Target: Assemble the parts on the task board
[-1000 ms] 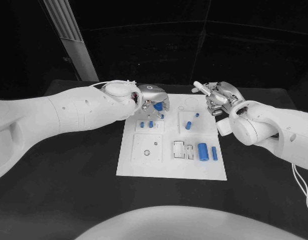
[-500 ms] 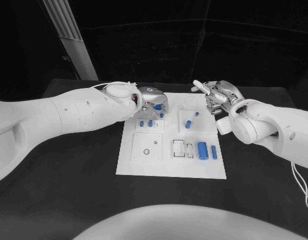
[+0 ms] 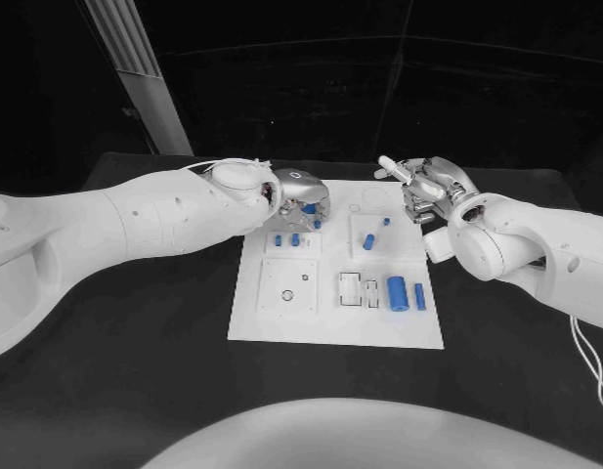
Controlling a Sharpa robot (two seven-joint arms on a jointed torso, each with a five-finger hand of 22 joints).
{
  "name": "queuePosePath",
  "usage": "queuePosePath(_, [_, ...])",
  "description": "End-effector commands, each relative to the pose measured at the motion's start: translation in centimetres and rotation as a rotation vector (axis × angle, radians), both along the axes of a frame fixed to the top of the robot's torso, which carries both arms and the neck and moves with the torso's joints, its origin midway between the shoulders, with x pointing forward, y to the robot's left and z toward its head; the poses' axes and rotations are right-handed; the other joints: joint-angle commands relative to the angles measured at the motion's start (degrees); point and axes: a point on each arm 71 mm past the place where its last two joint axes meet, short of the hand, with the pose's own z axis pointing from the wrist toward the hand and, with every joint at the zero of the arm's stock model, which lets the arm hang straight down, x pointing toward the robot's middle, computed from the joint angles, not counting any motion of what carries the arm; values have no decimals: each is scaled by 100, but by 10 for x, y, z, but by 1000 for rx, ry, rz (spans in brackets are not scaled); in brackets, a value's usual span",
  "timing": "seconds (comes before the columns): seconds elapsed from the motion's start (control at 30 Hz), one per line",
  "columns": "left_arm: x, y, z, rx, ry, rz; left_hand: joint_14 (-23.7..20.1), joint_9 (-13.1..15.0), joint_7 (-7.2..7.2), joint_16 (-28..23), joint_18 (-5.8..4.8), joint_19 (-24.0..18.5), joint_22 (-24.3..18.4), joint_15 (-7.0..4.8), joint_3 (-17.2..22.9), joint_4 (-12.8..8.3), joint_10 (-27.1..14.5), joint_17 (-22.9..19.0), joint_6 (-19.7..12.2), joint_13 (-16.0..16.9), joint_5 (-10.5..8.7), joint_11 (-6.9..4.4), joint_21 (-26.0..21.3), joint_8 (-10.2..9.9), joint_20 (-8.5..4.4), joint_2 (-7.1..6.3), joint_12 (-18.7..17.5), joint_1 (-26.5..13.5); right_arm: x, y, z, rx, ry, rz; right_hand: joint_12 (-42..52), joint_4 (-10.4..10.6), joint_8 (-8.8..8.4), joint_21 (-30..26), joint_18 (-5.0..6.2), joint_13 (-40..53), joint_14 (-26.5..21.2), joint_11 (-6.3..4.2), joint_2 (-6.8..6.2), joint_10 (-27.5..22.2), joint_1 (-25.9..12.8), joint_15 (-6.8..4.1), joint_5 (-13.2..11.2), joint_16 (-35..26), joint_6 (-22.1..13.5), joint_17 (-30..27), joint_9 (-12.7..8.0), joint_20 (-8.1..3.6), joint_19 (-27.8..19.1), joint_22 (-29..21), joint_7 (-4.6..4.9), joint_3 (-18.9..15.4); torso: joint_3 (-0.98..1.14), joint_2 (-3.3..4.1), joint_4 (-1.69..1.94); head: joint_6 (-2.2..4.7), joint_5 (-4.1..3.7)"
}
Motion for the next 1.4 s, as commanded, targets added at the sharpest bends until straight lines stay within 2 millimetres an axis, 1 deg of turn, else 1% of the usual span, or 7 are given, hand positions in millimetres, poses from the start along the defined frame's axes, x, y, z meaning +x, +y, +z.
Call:
queuePosePath(0.03, [2, 0, -1, 31, 0, 24, 605, -13, 6, 17, -39, 597, 1509, -35, 53, 5, 51, 1508, 40, -6, -35, -7, 22, -11, -29, 7, -25, 59, 0, 1, 1, 7, 5, 9, -12, 10, 20, 18, -41, 1453, 616, -28, 0, 544, 44, -34, 29, 14, 8, 1510, -5, -36, 594, 1509, 244, 40, 0, 4, -4, -5, -6])
queuePosePath(0.43, [3, -5, -3, 51, 18, 18, 605, -47, 10, 17, -39, 597, 1509, -4, 166, 21, 87, 1508, 67, -7, -35, -6, 22, -18, -25, 68, -60, 104, 0, 2, 1, 7, 6, 10, -12, 10, 20, 18, -41, 1453, 616, -28, 0, 544, 44, -34, 29, 14, 8, 1510, -5, -36, 594, 1509, 244, 40, -4, 0, -4, -38, -25])
queuePosePath(0.53, [3, -5, -4, 55, 19, 20, 605, -51, 4, 17, -39, 597, 1509, 7, 185, 12, 112, 1508, 90, -5, -35, -11, 22, -11, -21, 53, -62, 121, 0, 2, 1, 7, 6, 10, -12, 10, 20, 18, -41, 1453, 616, -28, 0, 544, 44, -34, 29, 14, 8, 1510, -5, -36, 594, 1509, 244, 40, -2, 2, -6, -42, -24])
queuePosePath(0.73, [3, -4, -4, 61, 25, 21, 605, -60, 2, 17, -39, 597, 1509, 35, 223, 11, 174, 1508, 139, -3, -36, -14, 22, 3, -8, 34, -61, 139, -1, 2, 1, 7, 6, 11, -12, 10, 20, 18, -41, 1453, 616, -28, 0, 544, 44, -34, 29, 14, 8, 1510, -5, -36, 594, 1509, 244, 40, 0, -1, 6, -60, -26])
queuePosePath(0.93, [4, -4, -6, 67, 34, 22, 605, -68, -2, 17, -39, 597, 1509, 52, 253, 8, 223, 1508, 178, -3, -36, -15, 22, 11, 5, 12, -63, 155, -1, 4, 1, 10, 7, 16, -12, 10, 20, 18, -41, 1453, 616, -28, 0, 544, 44, -34, 29, 14, 8, 1510, -5, -36, 594, 1509, 244, 40, -1, -5, -7, -63, -26])
queuePosePath(1.1, [3, -5, -7, 70, 37, 21, 605, -71, -1, 17, -39, 597, 1509, 58, 261, 7, 240, 1508, 189, -4, -36, -13, 22, 12, 10, -5, -65, 161, -1, 4, 1, 11, 9, 15, -12, 10, 20, 18, -41, 1453, 616, -28, 0, 544, 44, -34, 29, 14, 8, 1510, -5, -36, 594, 1509, 244, 40, 0, -1, 2, -62, -27])
queuePosePath(1.4, [4, -4, -8, 89, 33, 17, 605, -80, 4, 17, -39, 597, 1509, 70, 280, 18, 302, 1508, 235, -3, -36, -9, 22, 21, 24, -36, -68, 147, -1, 4, 1, 15, 11, 13, -13, 14, 19, 18, -41, 1450, 616, -28, 6, 541, 44, -34, 29, 14, 3, 1510, -10, -36, 594, 1509, 244, 44, 1, 1, 1, -69, -19])
